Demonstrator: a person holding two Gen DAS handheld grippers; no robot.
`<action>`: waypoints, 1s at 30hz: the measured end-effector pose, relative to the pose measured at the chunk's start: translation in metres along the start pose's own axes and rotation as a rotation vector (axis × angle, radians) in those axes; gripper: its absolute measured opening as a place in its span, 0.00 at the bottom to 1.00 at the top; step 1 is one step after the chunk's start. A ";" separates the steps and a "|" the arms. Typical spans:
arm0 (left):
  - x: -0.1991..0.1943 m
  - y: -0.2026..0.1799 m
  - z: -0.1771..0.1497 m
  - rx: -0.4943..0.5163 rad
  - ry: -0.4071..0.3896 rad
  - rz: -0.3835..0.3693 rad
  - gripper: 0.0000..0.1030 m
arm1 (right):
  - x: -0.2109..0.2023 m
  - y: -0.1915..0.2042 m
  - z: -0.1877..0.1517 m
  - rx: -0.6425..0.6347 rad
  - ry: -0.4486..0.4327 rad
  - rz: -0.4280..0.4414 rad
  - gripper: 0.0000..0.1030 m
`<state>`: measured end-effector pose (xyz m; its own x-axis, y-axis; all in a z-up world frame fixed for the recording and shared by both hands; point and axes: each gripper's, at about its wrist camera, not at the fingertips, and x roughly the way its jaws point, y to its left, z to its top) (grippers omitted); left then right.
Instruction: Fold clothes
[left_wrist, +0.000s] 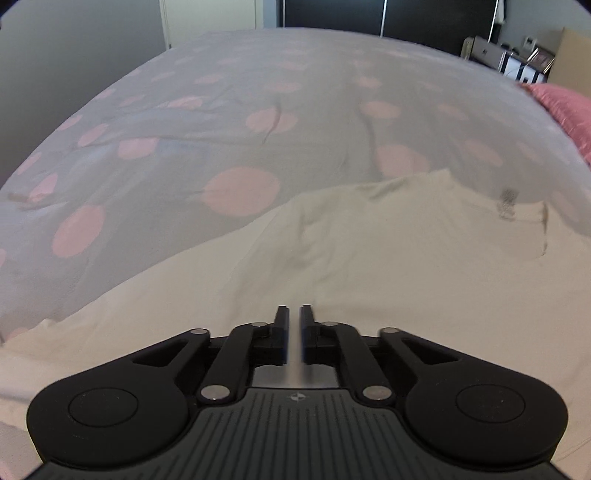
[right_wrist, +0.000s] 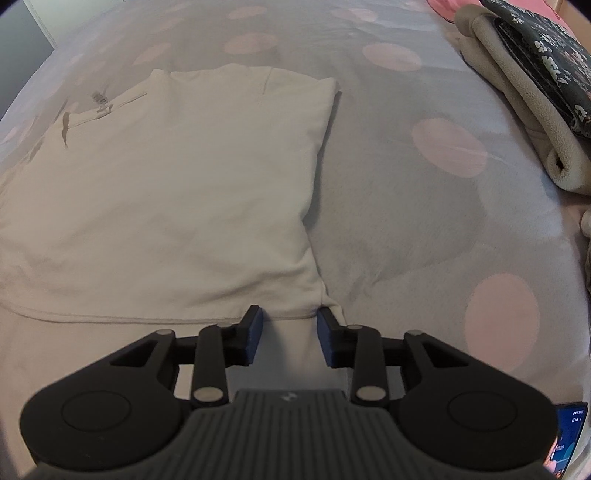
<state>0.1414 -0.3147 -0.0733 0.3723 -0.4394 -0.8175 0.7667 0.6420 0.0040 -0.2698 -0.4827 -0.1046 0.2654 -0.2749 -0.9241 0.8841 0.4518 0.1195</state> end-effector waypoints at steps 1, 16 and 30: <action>-0.004 0.002 -0.001 -0.004 -0.009 0.001 0.16 | 0.000 0.000 0.000 -0.003 0.000 0.000 0.36; -0.037 -0.019 -0.050 0.218 0.088 -0.124 0.16 | -0.001 0.005 0.001 -0.012 0.005 -0.032 0.39; -0.094 0.058 -0.057 0.127 0.016 -0.008 0.20 | -0.033 0.008 -0.005 0.040 0.001 -0.026 0.44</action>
<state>0.1212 -0.2001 -0.0290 0.3581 -0.4332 -0.8271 0.8301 0.5533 0.0696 -0.2732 -0.4653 -0.0749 0.2418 -0.2854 -0.9274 0.9055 0.4099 0.1099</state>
